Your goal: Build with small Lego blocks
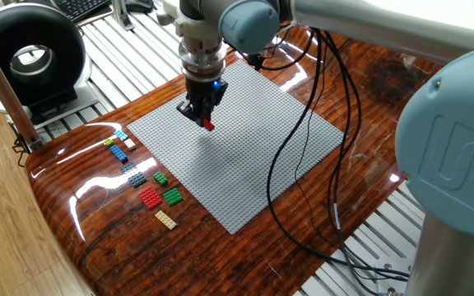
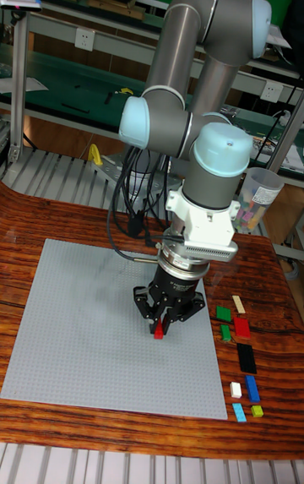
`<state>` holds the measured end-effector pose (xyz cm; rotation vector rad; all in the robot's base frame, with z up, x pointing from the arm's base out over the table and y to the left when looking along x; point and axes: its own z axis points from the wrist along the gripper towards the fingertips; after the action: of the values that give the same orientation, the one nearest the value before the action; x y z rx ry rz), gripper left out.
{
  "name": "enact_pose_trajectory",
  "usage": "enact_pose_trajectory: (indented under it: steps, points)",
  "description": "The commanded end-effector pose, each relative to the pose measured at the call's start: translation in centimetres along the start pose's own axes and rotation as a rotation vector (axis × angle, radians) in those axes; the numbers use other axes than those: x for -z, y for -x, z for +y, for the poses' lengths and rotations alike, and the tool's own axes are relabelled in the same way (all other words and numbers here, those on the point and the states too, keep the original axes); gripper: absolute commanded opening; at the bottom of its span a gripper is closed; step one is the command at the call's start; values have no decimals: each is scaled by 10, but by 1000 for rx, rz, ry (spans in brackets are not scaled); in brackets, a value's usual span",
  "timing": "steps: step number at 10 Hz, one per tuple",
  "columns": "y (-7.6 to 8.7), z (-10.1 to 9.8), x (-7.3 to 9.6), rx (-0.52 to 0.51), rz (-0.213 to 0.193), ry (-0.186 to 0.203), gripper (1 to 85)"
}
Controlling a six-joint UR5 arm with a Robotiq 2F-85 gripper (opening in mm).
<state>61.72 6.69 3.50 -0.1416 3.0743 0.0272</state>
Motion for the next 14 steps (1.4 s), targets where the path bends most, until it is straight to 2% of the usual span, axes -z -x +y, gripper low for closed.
enact_pose_trajectory:
  steps: [1, 3, 5, 6, 7, 9, 12, 14]
  points:
    - [5, 1, -2, 3, -6, 12, 13]
    - [12, -1, -15, -11, -4, 11, 13]
    - [9, -6, -27, -29, 13, 9, 13]
    - [6, -6, -28, -29, 12, 17, 13]
    - [7, -9, -25, -15, 5, 8, 13]
    - [13, -6, -24, -24, -19, 22, 13]
    - [12, -7, -25, -85, -12, 17, 13]
    - [7, -4, -24, -119, 2, 30, 13]
